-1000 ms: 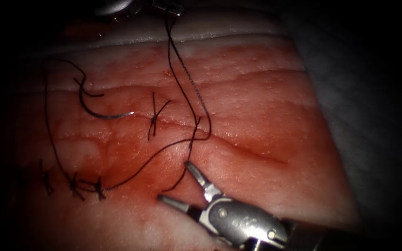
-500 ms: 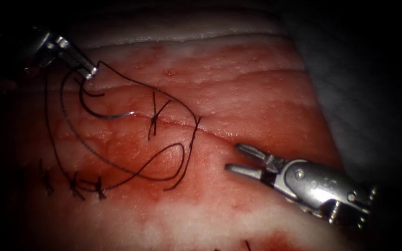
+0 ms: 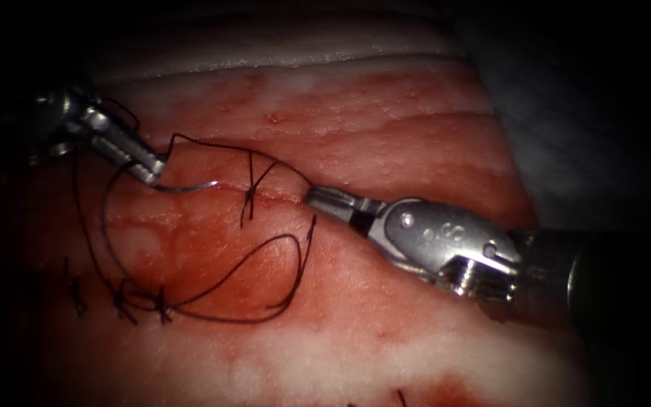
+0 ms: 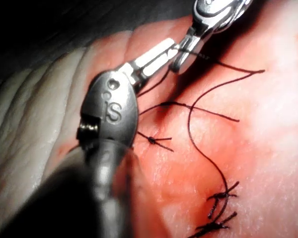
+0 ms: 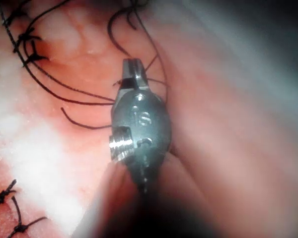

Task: Wound Closure
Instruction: Loop the suture a single time around the right tool clockwise.

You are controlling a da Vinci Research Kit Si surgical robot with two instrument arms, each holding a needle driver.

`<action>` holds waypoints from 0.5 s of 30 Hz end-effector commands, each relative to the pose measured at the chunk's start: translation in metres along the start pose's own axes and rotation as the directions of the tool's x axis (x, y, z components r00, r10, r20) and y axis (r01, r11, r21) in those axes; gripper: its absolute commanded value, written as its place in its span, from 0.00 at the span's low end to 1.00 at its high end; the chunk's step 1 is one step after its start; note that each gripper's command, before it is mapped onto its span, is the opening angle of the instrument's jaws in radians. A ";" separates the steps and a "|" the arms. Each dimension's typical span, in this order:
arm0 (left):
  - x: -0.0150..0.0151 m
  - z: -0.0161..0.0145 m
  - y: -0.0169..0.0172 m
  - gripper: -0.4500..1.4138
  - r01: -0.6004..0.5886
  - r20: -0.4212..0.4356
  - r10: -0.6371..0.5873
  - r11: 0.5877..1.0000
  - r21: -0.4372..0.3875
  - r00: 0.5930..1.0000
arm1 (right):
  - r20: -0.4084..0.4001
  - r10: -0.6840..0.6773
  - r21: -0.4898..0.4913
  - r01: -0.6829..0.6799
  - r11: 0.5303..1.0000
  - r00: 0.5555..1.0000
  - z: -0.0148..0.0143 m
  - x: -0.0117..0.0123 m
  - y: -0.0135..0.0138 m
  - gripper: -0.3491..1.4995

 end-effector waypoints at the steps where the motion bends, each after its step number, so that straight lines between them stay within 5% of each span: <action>1: -0.0006 0.0006 -0.0004 0.00 -0.014 -0.005 0.014 1.000 0.013 1.000 | 0.011 0.027 0.034 -0.027 0.999 1.000 0.0022 0.0006 -0.0005 0.00; 8: 0.0002 0.0027 0.0000 0.00 -0.087 -0.038 0.093 0.987 0.134 0.995 | 0.029 0.220 0.197 -0.221 0.955 0.975 0.0070 -0.0003 -0.0011 0.00; 15: -0.0005 0.0052 0.0019 0.00 -0.115 -0.050 0.121 0.987 0.115 0.991 | -0.037 0.336 0.299 -0.310 0.902 0.941 0.0111 -0.0011 -0.0002 0.00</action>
